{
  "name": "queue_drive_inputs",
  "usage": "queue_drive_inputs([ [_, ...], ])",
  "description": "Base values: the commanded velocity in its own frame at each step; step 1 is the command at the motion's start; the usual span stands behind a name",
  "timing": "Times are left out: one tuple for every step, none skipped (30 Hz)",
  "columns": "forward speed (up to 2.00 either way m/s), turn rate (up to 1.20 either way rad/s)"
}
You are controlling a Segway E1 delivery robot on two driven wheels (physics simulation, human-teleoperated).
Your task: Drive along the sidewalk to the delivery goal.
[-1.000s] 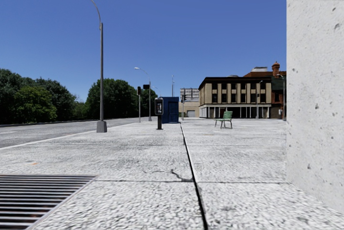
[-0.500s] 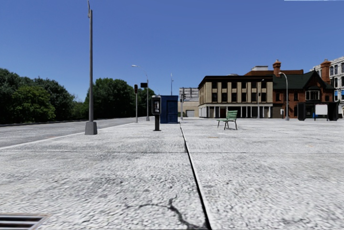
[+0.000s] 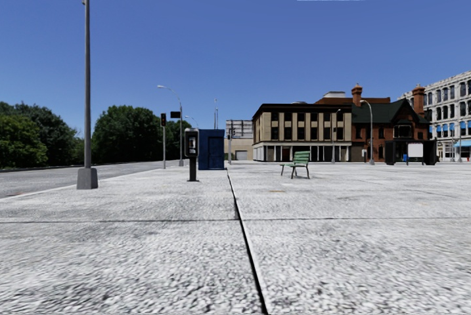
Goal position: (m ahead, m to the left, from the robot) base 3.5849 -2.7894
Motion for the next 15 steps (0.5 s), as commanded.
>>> queue_drive_inputs([
  [1.29,-0.37],
  [1.29,-0.40],
  [1.29,-0.42],
  [1.29,-0.42],
  [1.29,-0.42],
  [1.29,-0.42],
  [1.29,-0.43],
  [1.29,-0.43],
  [1.29,-0.43],
  [1.29,-0.43],
  [1.29,-0.44],
  [1.29,-0.45],
  [1.29,-0.45],
  [1.29,-0.46],
  [1.29,-0.47],
])
